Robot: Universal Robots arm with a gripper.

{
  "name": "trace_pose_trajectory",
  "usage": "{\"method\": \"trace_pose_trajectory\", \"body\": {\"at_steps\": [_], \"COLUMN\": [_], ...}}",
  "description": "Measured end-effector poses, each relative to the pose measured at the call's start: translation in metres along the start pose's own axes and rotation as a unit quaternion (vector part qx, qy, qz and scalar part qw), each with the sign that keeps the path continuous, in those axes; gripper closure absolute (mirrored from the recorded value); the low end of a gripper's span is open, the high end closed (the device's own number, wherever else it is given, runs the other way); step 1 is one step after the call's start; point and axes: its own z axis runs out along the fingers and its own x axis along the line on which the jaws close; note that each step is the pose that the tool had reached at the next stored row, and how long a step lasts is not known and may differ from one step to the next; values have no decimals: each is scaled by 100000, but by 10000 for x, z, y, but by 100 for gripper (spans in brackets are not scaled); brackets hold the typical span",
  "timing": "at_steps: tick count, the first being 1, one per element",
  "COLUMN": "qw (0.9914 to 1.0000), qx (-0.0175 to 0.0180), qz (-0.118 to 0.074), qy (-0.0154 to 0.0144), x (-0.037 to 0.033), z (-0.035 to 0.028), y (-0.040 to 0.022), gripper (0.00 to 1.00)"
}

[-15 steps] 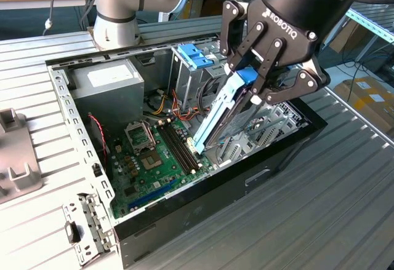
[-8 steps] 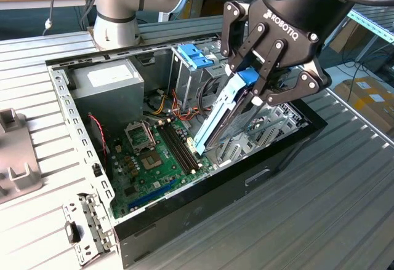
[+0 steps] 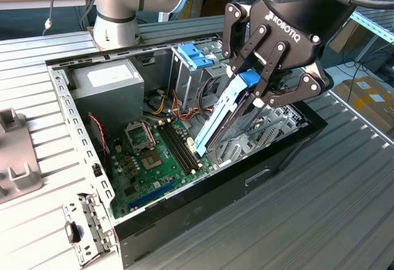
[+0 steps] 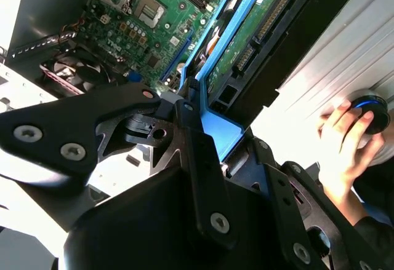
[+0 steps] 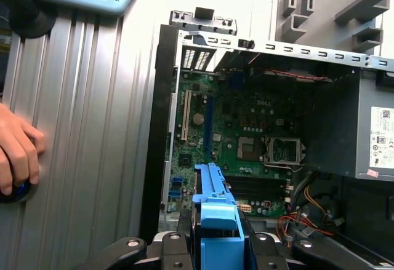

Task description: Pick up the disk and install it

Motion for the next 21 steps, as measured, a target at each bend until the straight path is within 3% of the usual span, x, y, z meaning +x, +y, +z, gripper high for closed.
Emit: {"method": "trace_pose_trajectory", "body": {"at_steps": [21], "qw": [100000], "qx": [-3], "qz": [2], "qy": [6], "x": [58], "z": [2], "y": [-7], "gripper": [63]}}
